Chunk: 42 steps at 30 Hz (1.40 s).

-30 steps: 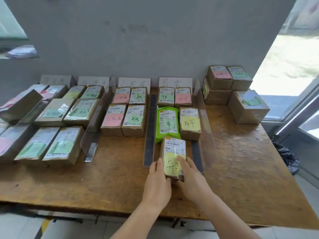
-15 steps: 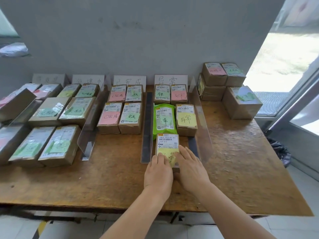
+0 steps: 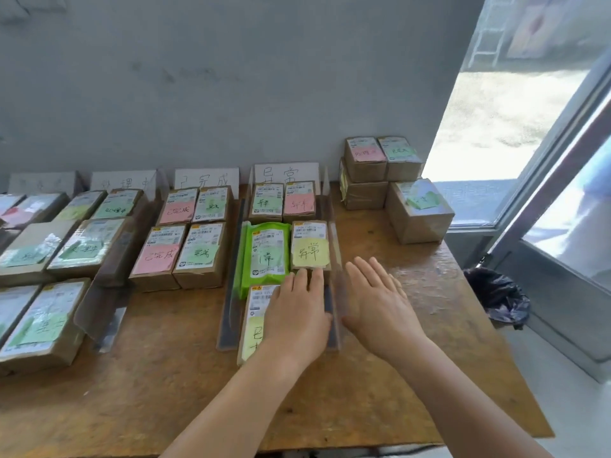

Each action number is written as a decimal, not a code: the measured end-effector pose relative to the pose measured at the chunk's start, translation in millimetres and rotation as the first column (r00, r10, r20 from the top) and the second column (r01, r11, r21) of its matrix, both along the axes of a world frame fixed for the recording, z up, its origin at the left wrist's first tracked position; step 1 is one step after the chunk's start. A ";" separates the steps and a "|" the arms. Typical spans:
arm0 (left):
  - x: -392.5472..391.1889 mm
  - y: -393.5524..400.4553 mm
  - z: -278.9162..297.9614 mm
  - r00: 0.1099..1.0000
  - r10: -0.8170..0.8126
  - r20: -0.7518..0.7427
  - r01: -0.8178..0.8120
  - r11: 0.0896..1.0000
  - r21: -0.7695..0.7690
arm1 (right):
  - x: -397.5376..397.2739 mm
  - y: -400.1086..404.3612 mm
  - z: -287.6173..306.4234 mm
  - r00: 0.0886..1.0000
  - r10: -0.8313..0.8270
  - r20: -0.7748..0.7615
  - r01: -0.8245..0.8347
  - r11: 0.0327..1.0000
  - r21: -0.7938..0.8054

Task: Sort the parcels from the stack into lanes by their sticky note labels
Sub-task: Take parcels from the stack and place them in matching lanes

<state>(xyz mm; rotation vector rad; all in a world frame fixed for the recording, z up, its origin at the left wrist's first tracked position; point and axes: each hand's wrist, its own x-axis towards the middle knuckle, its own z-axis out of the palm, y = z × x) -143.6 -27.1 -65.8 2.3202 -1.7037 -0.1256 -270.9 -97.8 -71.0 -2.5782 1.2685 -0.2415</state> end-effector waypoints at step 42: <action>30.4 -376.3 11.2 0.858 0.398 -0.325 -0.402 0.914 0.056 | -3.5 -395.9 21.7 0.913 -0.319 0.254 0.235 0.921 0.311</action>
